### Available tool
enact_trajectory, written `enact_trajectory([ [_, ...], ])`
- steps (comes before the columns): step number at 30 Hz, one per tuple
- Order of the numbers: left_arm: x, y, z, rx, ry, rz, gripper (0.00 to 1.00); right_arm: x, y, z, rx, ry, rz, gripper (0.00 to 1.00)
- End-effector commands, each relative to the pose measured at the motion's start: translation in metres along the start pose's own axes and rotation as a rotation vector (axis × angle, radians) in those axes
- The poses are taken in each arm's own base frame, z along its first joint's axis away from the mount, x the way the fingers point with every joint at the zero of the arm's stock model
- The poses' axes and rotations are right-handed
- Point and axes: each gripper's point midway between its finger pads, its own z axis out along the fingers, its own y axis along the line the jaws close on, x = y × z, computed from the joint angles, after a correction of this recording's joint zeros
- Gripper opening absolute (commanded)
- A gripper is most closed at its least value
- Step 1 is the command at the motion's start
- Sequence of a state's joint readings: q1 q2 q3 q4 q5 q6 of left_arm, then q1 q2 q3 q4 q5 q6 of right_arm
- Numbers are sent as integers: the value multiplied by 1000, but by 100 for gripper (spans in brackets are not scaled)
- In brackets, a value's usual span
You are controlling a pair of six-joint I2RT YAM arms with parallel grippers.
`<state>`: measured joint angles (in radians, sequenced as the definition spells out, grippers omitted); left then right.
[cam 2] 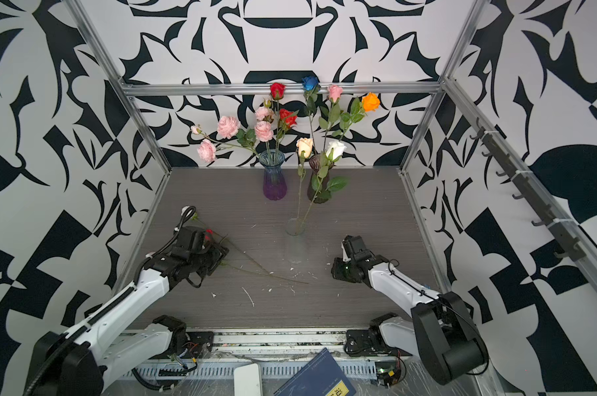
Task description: Arrange the flowers into the vase
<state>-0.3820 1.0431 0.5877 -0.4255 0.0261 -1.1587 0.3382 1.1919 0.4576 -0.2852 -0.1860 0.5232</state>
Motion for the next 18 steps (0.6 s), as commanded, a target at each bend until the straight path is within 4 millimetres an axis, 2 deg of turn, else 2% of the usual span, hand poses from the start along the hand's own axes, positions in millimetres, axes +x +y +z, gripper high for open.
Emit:
enact_trajectory([
  [1, 11, 7, 5, -63, 52, -65, 53, -4, 4, -4, 3, -11, -15, 38],
  [18, 19, 21, 36, -160, 86, -122, 52, -4, 5, -4, -1, -12, -20, 38],
])
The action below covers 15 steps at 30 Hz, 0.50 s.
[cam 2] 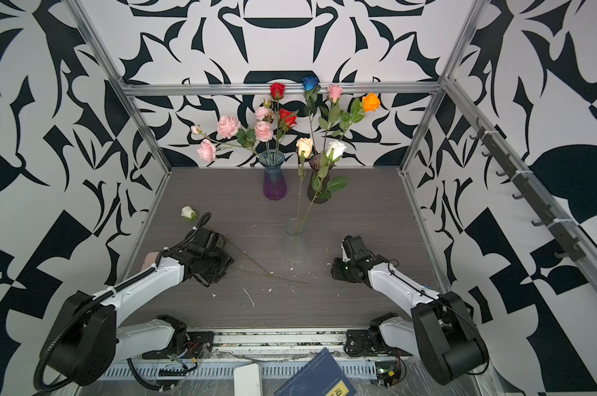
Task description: Arrange the flowers into the vase
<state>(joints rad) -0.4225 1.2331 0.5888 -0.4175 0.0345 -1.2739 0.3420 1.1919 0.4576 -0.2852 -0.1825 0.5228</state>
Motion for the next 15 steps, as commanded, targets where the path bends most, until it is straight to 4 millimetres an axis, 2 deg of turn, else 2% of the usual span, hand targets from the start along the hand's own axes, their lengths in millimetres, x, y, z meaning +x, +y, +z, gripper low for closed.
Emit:
enact_trajectory([
  [1, -1, -5, 2, -6, -2, -27, 51, -5, 4, -4, -2, -11, -17, 38],
  [9, 0, -2, 13, -69, -1, -33, 50, -4, 4, -4, -3, -13, -20, 38],
  [14, -1, 7, 9, -265, 7, -69, 51, -4, 4, -5, -2, -14, -21, 38],
  [15, -1, 9, 9, -313, 18, -59, 42, -4, 5, -5, -3, -17, -22, 38],
])
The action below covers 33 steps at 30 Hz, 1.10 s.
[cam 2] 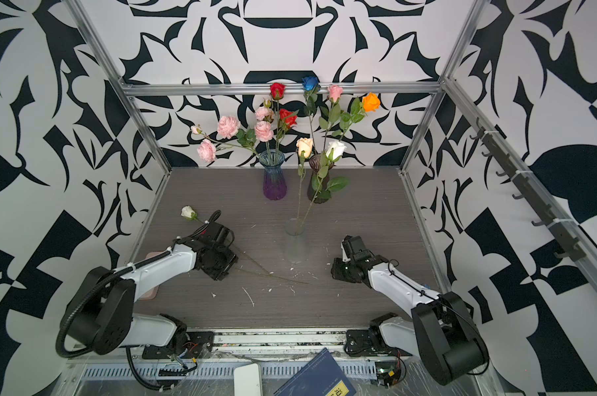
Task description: Arrange the flowers into the vase
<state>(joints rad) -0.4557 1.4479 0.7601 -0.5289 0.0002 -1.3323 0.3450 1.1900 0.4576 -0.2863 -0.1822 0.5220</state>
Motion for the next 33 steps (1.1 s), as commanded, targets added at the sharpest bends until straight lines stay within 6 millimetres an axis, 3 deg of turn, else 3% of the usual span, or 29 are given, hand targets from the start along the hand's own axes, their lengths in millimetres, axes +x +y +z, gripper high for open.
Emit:
enact_trajectory([
  [1, 0, 16, -3, -183, 12, 4, 34, -4, 4, -5, -2, -17, -19, 38],
  [4, 6, 9, 4, -235, 55, 33, 26, -5, 4, -5, -3, -20, -21, 38],
  [8, 12, 8, 8, -265, 51, 41, 27, -4, 5, -6, -3, -21, -23, 38],
  [16, 9, -3, -10, -253, -9, 89, 53, -5, 5, -7, -6, -28, -26, 38],
  [19, 8, -7, -19, -226, -33, 98, 55, -5, 6, -7, -8, -30, -28, 38],
  [23, 9, -3, -25, -236, -46, 82, 49, -5, 6, -8, -11, -35, -30, 38],
  [26, 13, 4, -22, -252, -36, 61, 41, -5, 6, -9, -12, -39, -30, 38],
  [33, 20, 18, -10, -276, -13, 36, 35, -5, 7, -9, -14, -42, -32, 38],
])
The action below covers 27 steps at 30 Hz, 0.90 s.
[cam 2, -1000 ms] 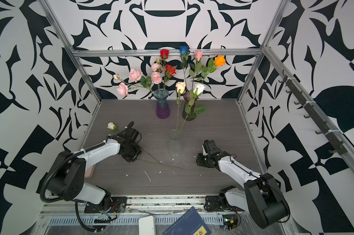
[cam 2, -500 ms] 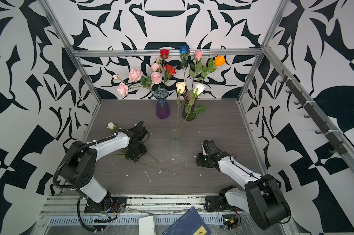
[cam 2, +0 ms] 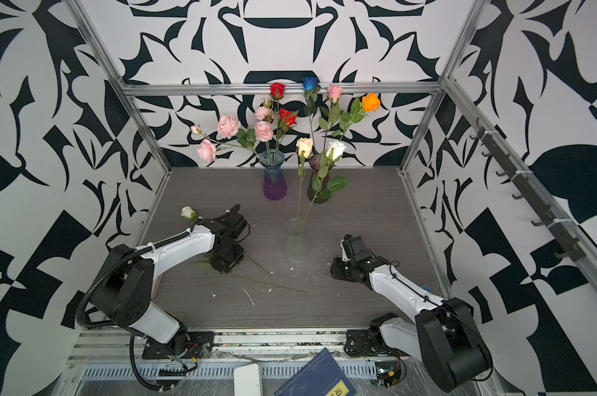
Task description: Arrange the flowers into the vase
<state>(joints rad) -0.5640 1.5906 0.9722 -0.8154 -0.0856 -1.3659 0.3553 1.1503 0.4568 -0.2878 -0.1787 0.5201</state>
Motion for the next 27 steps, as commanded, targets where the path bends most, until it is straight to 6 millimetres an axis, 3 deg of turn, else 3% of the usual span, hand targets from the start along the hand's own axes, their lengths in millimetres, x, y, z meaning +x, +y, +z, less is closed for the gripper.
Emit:
enact_trajectory([
  [1, 5, 15, 5, -46, 10, -28, 35, -2, 1, -3, 5, -12, -14, 38],
  [15, 7, 20, 25, -80, 11, -8, 33, -1, 1, -3, 5, -11, -15, 38],
  [21, 8, 18, 29, -77, 15, 11, 20, -1, 0, -3, 6, -12, -15, 38],
  [27, 5, 10, 19, -27, -3, 21, 10, -1, 1, -3, 4, -10, -15, 38],
])
